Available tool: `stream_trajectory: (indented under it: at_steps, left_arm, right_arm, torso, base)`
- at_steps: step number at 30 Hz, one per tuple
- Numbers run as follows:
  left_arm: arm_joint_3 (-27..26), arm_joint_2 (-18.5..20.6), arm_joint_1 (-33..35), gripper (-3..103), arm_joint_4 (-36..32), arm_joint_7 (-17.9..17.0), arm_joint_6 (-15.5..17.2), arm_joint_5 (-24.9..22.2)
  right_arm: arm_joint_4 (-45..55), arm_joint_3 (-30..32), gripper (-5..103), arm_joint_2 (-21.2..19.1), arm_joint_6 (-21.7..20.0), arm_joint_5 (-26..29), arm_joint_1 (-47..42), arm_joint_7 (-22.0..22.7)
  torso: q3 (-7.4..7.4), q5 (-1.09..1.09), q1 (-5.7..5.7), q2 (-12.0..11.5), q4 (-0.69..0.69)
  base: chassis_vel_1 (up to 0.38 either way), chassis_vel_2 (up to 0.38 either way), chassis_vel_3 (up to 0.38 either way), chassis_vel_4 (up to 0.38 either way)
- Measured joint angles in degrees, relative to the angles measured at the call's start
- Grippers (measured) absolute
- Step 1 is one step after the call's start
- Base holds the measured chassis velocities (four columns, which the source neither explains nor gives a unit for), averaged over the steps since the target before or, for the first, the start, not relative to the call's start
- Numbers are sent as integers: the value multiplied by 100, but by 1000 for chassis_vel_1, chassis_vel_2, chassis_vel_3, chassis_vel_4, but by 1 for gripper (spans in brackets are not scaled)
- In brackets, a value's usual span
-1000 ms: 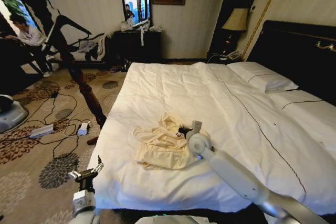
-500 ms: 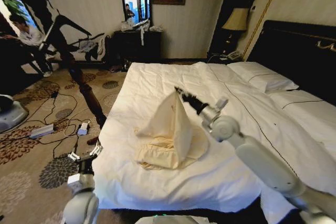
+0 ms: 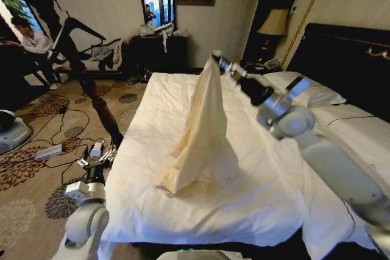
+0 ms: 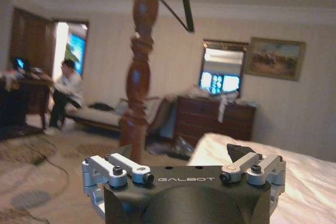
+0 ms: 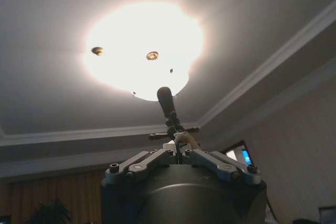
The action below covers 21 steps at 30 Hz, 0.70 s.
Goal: Pick up the clothes from the bed and hang them on the clothes hanger.
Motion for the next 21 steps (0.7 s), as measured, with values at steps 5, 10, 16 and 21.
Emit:
stream_trajectory:
  at_steps: [5,10,16,21]
  left_arm:
    - [509,453,-586,100,554,80,269,-453]
    - [1077,802,-1477,100,1246,231,300,-520]
    - [2015,692,-2900,100,2421,616,400,-727]
    - [3419,225,-4082,100,3558,1178,174,-421]
  right_arm:
    - [313,-86,0,-50,-30,-97,-250,-73]
    - [724,-139,0,-234,-66,-226,-648,-207]
    - [874,-248,0,-527,-77,-242,-817,-437]
    - [712,-416,0,-714,-81,-243,-689,-602]
  torso:
    - [0,2,0,0,-4]
    - [0,2,0,0,-5]
    - [0,2,0,0,-3]
    - [0,5,1,0,-8]
  base:
    - [0,0,0,0]
    - [0,0,0,0]
    - [0,0,0,0]
    - [0,0,0,0]
